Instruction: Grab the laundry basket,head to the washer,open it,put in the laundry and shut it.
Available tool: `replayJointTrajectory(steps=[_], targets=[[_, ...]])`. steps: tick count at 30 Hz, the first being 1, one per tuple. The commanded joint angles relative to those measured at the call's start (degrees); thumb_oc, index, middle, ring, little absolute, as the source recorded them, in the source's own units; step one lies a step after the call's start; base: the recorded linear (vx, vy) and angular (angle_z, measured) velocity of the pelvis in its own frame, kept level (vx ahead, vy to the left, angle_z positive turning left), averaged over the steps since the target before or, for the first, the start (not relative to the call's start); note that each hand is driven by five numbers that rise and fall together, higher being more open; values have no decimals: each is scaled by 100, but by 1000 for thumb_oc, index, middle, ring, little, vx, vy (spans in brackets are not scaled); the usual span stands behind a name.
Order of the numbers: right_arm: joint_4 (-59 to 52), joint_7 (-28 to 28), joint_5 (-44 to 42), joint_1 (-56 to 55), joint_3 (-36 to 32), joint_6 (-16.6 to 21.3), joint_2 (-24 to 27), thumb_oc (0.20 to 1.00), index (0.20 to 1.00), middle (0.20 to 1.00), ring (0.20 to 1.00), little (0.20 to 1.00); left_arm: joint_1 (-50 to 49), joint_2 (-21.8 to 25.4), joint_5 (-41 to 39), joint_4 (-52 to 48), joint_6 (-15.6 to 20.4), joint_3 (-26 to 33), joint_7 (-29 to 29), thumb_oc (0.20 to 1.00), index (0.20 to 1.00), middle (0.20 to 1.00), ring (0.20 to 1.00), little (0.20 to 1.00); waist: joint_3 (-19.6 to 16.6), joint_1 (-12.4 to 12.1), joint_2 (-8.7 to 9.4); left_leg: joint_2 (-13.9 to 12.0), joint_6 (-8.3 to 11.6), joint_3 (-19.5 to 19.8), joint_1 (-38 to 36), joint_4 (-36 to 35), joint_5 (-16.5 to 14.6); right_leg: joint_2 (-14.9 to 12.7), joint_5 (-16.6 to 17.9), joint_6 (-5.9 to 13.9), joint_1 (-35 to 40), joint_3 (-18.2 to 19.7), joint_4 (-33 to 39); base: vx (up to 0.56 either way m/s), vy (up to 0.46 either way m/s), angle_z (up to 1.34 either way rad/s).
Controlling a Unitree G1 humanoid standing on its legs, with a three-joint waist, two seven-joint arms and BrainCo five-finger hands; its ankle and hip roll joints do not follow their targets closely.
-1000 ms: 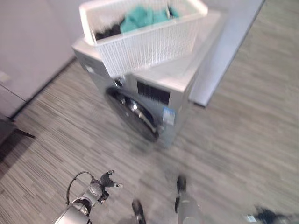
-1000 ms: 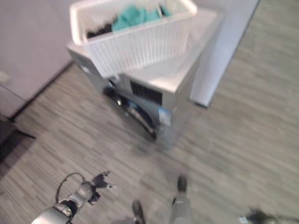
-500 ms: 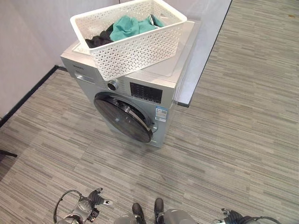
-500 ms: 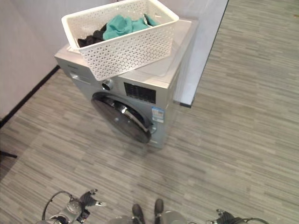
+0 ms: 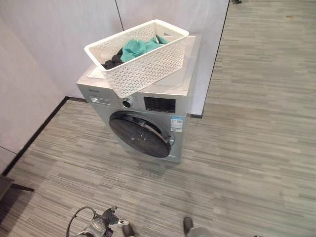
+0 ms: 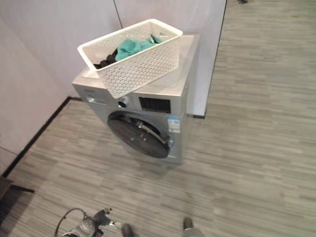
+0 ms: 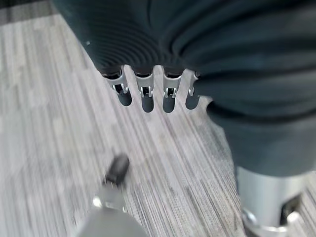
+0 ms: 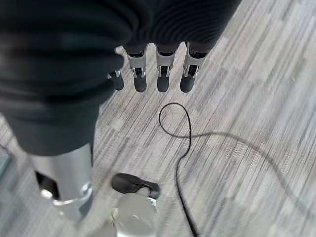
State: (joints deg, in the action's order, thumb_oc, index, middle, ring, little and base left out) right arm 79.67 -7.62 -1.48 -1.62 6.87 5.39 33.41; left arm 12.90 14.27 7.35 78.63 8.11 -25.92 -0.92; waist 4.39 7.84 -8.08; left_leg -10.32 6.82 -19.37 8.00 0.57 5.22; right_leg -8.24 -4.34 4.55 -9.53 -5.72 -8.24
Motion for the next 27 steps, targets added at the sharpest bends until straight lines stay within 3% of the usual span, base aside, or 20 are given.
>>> replayJointTrajectory(steps=[1, 2, 3, 4, 5, 6, 7, 8, 9, 10, 11, 12, 15, 18, 19, 21, 23, 25, 26, 27], targets=[[-209, 41, -148, 322, 129, -29, -376, 1000, 1000, 1000, 1000, 1000, 102, 494, 1, -246, 102, 407, 90, 1000, 1000, 1000, 1000, 1000, 103, -69, 596, 201, -137, -239, 436, 313, -17, -1381, 1364, 583, 589, 157, 493, 54, 383, -33], [-274, 56, -127, 400, 188, -36, -399, 1000, 1000, 1000, 1000, 1000, 81, 504, -7, -259, 93, 460, 96, 1000, 1000, 1000, 1000, 1000, 135, -141, 586, 249, -182, -362, 378, 255, -51, -1488, 1503, 554, 490, -267, 440, 82, 538, -59], [-499, 48, -99, 571, 416, -8, -512, 1000, 1000, 1000, 1000, 1000, -13, 564, -53, -277, 62, 645, 77, 1000, 1000, 1000, 1000, 1000, 153, -353, 569, 323, -173, -648, 129, 44, -192, -1502, 1528, 595, 480, -1368, 314, 81, 546, -90], [-629, 36, -105, 660, 541, 15, -587, 1000, 1000, 1000, 1000, 1000, -60, 592, -75, -280, 49, 730, 76, 1000, 1000, 1000, 1000, 1000, 168, -330, 575, 413, -227, -802, 12, -108, -186, -1204, 1304, 528, 408, -1491, 218, 78, 447, -145], [-631, 37, -108, 667, 556, 10, -591, 1000, 1000, 1000, 1000, 1000, -67, 599, -73, -284, 48, 744, 75, 1000, 1000, 1000, 1000, 1000, 175, -331, 579, 411, -221, -815, -12, -135, -177, -1201, 1277, 520, 398, -1475, 190, 68, 385, -163], [-779, 1, -60, 710, 778, 40, -711, 1000, 1000, 1000, 1000, 1000, -122, 696, -92, -169, 8, 915, 106, 1000, 1000, 1000, 1000, 1000, 208, -322, 660, 510, -272, -1185, -210, -268, -188, -693, 897, 443, 251, -1612, 150, 75, 278, -111], [-762, -8, -11, 734, 860, 48, -750, 1000, 1000, 1000, 1000, 1000, -146, 734, -81, -134, -18, 995, 91, 1000, 1000, 1000, 1000, 1000, 216, -359, 702, 547, -288, -1285, -278, -277, -227, -490, 740, 357, 275, -1762, 150, 74, 277, -77], [-755, -5, -10, 743, 870, 50, -758, 1000, 1000, 1000, 1000, 1000, -150, 743, -78, -136, -18, 1005, 88, 1000, 1000, 1000, 1000, 1000, 234, -357, 711, 541, -281, -1292, -301, -279, -229, -483, 725, 346, 294, -1757, 148, 57, 128, -58], [-761, -20, 31, 725, 952, 72, -812, 1000, 1000, 1000, 1000, 1000, -184, 766, -63, -74, -40, 1082, 88, 1000, 1000, 1000, 1000, 1000, 234, -340, 749, 621, -317, -1366, -349, -300, -243, -201, 606, 280, 263, -1758, 156, 104, 164, -85], [-732, -56, 22, 653, 1030, 104, -883, 1000, 1000, 1000, 1000, 1000, -234, 785, -12, -20, -55, 1142, 72, 1000, 1000, 1000, 1000, 1000, 232, -235, 796, 761, -359, -1394, -434, -320, -288, 291, 404, 207, 220, -1363, 189, 107, 170, -65], [-728, -55, 21, 653, 1036, 108, -885, 1000, 1000, 1000, 1000, 1000, -238, 787, -10, -19, -54, 1146, 72, 1000, 1000, 1000, 1000, 1000, 232, -242, 799, 760, -357, -1404, -445, -324, -295, 294, 394, 205, 222, -1351, 183, 171, 194, -8], [-716, -110, -65, 569, 1077, 132, -948, 1000, 1000, 1000, 1000, 1000, -211, 769, 19, 2, -50, 1115, 54, 1000, 1000, 1000, 1000, 1000, 224, -98, 780, 922, -438, -1209, -465, -317, -381, 752, 216, 113, 153, -551, 169, 124, 109, 25], [-749, -95, -201, 405, 1034, 172, -973, 1000, 1000, 1000, 1000, 1000, -147, 652, 89, 85, -19, 1025, 50, 1000, 1000, 1000, 1000, 1000, 198, -34, 737, 1003, -484, -1042, -569, -361, -399, 867, 297, -19, 234, -106, 314, 94, 67, 49], [-679, -76, -163, 308, 1019, 181, -1022, 1000, 1000, 1000, 1000, 1000, -171, 558, 62, 115, -9, 1011, 56, 1000, 1000, 1000, 1000, 1000, 136, -42, 750, 990, -450, -1025, -545, -238, -455, 892, 379, -17, 391, -50, 548, 43, -71, 12], [-743, -76, -84, 225, 1026, 199, -999, 1000, 1000, 1000, 1000, 1000, -140, 474, 37, 31, 36, 938, 45, 1000, 1000, 1000, 1000, 1000, 201, -70, 847, 852, -324, -1057, -254, 533, -323, 884, 548, -125, 420, -39, 663, -5, -159, 7], [-773, -73, -57, 205, 1032, 198, -977, 1000, 1000, 1000, 1000, 1000, -121, 448, 34, 8, 42, 894, 53, 1000, 1000, 1000, 1000, 1000, 248, -79, 888, 738, -221, -970, -103, 905, -263, 861, 545, -146, 482, -64, 684, -12, -123, 28], [-861, -60, 28, 211, 1091, 213, -934, 1000, 1000, 1000, 1000, 1000, -60, 398, 14, -27, 55, 830, 86, 1000, 1000, 1000, 1000, 1000, 382, -154, 1006, 615, -53, -569, 254, 1621, -154, 804, 487, -212, 597, -58, 691, -3, -72, 21], [-975, 0, 122, 142, 1094, 214, -882, 1000, 1000, 1000, 1000, 1000, -48, 320, 25, -11, 42, 732, 113, 1000, 1000, 1000, 1000, 1000, 343, -84, 1012, 386, -93, -680, 307, 1169, -155, 648, 454, -117, 712, -125, 812, 87, 70, 2], [-978, -1, 122, 138, 1093, 212, -880, 1000, 1000, 1000, 1000, 1000, -50, 319, 25, -11, 42, 730, 113, 1000, 1000, 1000, 1000, 1000, 340, -86, 1014, 393, -96, -684, 300, 1155, -149, 644, 455, -115, 713, -123, 814, 177, 187, 7], [-1041, 31, 134, 98, 1051, 217, -852, 1000, 1000, 1000, 1000, 1000, -88, 300, 50, 10, 39, 739, 143, 1000, 1000, 1000, 1000, 1000, 252, -106, 977, 358, -157, -582, 286, 609, -70, 592, 439, -58, 706, -107, 828, 104, 111, 13]])
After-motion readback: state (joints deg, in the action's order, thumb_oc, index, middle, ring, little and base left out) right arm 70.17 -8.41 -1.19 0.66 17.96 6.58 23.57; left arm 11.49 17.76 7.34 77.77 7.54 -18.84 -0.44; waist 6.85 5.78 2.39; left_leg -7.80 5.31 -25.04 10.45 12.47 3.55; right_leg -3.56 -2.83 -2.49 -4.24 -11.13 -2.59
